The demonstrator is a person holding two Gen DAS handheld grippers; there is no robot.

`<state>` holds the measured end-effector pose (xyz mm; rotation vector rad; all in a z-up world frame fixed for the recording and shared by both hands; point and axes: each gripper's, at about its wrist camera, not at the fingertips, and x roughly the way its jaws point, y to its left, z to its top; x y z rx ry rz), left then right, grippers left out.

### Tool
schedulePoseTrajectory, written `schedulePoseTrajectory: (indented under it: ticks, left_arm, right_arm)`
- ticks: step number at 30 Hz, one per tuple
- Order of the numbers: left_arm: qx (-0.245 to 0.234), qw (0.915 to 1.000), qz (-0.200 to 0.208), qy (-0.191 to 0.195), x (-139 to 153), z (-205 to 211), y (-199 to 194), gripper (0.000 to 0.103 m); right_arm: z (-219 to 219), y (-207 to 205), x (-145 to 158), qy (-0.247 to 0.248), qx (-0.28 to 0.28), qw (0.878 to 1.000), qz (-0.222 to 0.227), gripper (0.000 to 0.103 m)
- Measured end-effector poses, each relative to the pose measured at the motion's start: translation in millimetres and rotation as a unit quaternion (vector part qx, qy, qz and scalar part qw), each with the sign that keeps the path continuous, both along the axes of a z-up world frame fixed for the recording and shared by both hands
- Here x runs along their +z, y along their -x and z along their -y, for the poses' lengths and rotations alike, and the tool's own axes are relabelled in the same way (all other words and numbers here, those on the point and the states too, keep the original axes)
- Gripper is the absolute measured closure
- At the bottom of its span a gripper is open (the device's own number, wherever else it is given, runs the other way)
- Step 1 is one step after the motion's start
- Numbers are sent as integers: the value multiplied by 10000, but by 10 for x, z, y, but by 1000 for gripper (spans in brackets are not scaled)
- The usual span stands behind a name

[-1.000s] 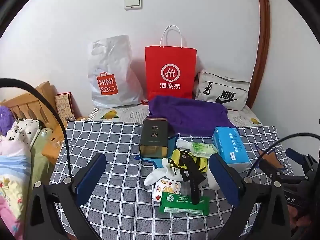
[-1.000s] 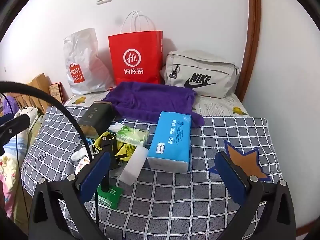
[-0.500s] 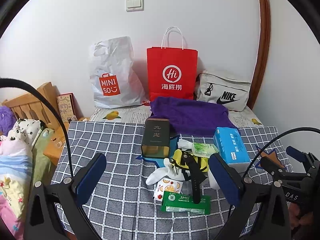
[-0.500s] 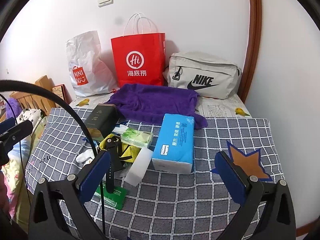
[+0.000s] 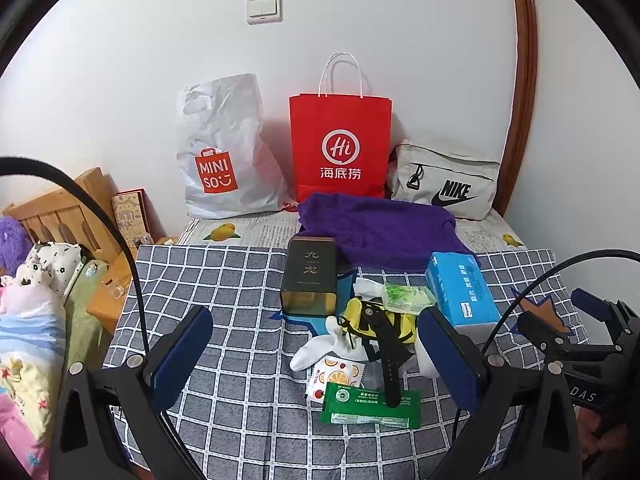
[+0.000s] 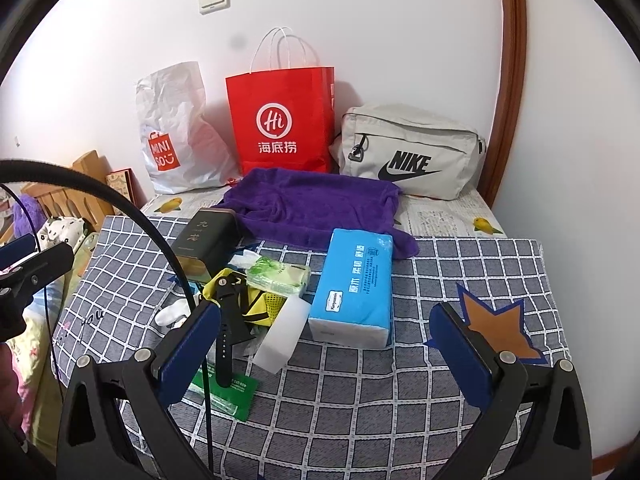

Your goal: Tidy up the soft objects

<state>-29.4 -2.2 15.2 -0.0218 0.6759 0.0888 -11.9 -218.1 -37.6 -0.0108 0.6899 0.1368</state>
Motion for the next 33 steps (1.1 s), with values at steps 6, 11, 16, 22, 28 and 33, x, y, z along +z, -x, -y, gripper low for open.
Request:
schedulePoseTrajectory:
  ticks: [6,11,16,22,28,33]
  left_arm:
    - [10,10000,0,-25,7,6,-16,0]
    - [31,10000,5,-37,17,0,-31,0]
    - [-30,10000,4,-17,13,5,-41,0]
    - [-44,10000,2,-38,-2,14,-23,0]
    - [-15,10000,1,-46,-18,5,-24,0]
    - [-124,9999,-5,114,-31,-23,-23,0]
  right_arm:
    - [-21,3,-1,1,32,10000,-1,0]
    - [-30,11,7,-1,58,10000,6,0]
    - [-47,16,12,14,82,10000,6,0]
    - [-52,15,11,27,107,9999,11,0]
    - [-41,18,8,-32,91,10000,-16,0]
    - [-35,18,3,-32,59,10000,-12,0]
